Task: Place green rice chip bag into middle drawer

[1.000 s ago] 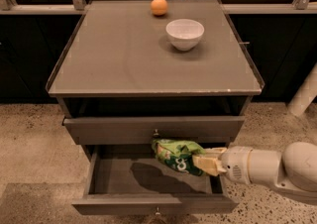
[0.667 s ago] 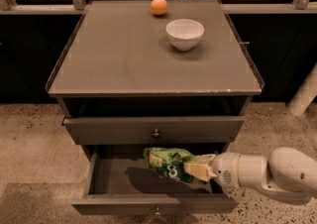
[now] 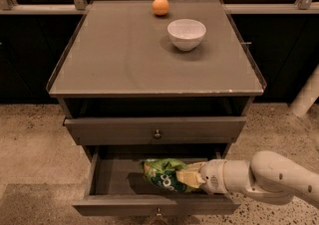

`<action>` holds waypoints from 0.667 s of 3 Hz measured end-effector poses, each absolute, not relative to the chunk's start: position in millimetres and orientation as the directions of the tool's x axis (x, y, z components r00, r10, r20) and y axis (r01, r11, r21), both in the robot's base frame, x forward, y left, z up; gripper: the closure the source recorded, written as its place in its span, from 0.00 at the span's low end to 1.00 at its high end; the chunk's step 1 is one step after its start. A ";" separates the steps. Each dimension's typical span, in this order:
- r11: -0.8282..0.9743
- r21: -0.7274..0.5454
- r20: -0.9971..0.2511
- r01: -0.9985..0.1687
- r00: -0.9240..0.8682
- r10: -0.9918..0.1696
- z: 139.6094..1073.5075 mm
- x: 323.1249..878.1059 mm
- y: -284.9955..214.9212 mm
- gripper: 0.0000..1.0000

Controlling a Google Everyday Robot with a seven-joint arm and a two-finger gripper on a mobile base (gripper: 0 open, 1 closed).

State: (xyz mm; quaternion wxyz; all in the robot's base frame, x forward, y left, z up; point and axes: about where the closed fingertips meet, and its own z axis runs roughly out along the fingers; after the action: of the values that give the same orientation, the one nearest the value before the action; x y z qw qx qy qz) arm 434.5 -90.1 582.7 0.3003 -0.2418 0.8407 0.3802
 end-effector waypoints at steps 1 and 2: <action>0.596 0.490 -0.687 -0.636 -0.702 -0.184 580.6 437.6 -86.0 1.00; 0.600 0.513 -0.677 -0.613 -0.719 -0.156 566.4 442.2 -93.7 1.00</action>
Offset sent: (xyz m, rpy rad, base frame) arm 0.0152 -0.0195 -0.0379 0.0385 0.0473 -0.0623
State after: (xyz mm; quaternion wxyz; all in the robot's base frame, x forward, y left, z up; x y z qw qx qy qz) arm 442.2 -93.7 566.4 0.2974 -0.2280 0.8436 0.3846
